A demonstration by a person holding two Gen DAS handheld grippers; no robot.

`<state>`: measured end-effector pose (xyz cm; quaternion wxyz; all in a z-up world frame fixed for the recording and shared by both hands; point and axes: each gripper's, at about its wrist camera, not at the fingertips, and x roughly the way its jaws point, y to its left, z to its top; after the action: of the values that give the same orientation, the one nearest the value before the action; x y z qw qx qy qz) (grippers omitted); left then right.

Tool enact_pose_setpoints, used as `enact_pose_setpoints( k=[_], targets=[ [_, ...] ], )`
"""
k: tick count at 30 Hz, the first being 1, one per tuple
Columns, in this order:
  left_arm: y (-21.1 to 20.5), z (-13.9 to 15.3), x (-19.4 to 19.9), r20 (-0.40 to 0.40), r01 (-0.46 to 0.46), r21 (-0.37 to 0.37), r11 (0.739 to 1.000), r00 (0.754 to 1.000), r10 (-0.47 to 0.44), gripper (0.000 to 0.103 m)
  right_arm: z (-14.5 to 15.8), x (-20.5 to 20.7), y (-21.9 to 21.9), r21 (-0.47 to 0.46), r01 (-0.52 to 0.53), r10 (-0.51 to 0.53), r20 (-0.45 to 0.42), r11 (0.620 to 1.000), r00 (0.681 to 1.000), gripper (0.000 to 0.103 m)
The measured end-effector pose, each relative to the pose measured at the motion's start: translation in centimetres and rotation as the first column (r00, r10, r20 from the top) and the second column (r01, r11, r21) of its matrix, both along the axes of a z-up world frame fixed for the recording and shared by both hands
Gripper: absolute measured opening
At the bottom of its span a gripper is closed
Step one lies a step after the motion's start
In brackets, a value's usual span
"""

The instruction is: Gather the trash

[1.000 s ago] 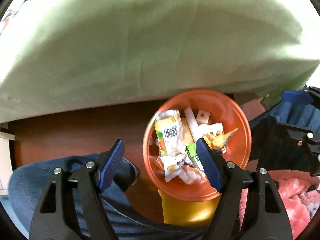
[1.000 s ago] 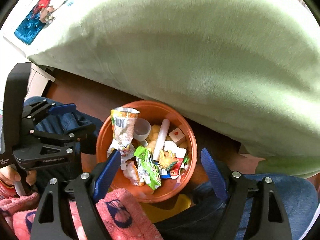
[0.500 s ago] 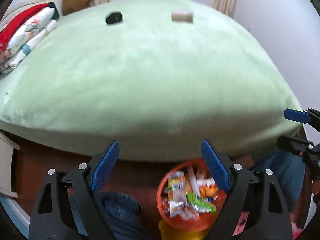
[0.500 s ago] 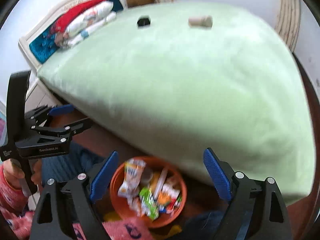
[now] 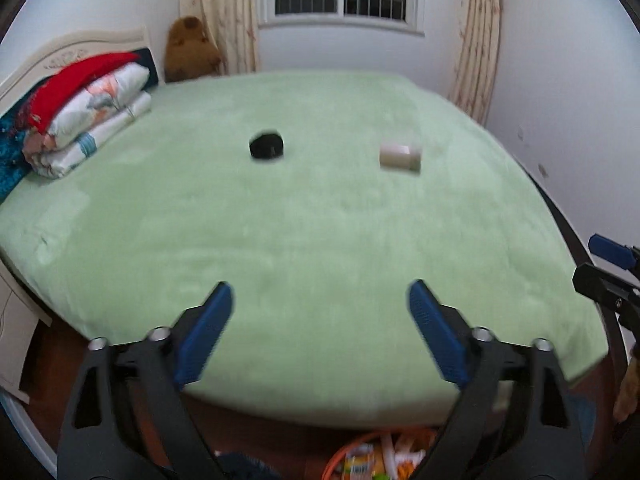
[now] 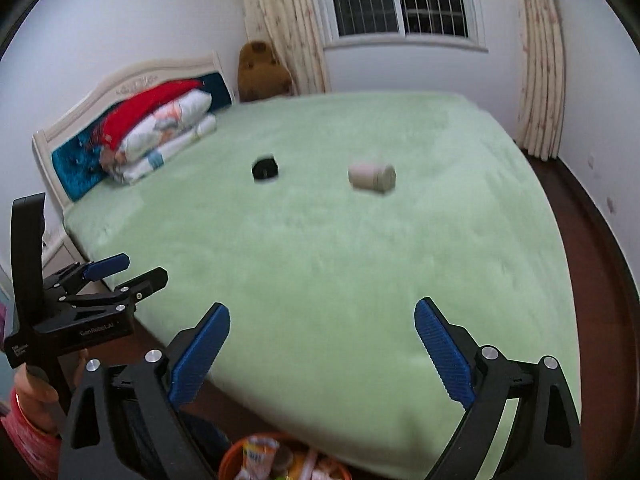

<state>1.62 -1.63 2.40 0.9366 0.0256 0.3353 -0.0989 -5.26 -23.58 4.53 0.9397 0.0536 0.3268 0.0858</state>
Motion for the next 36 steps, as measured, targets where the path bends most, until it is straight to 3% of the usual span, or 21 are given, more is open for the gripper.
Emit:
enact_pose_setpoints(
  k=[6,13,21,36],
  targets=[
    [-0.6,2.1,2.3,0.081,-0.033,-0.018,0.999,0.996,0.035,0.092,1.7,3.6,0.0,0.008,0.019,-0.019,0.061,1.000,0.998,0.095],
    [-0.6,3.1,4.5,0.114,-0.072,-0.041,0.997,0.991,0.077,0.092,2.8,5.6,0.1,0.021,0.044,-0.047,0.118,0.999,0.992,0.097],
    [-0.9,3.5,5.2,0.127,-0.082,-0.026,0.996,0.988,0.085,0.092,3.7,5.0,1.3,-0.033,0.079,-0.071,0.182,0.996,0.981,0.097],
    [-0.5,4.8,3.1,0.159,-0.093,-0.038,0.995,0.982,0.098,0.092,4.1,3.5,1.8,-0.025,0.074,-0.069,0.187,0.997,0.980,0.097]
  ],
)
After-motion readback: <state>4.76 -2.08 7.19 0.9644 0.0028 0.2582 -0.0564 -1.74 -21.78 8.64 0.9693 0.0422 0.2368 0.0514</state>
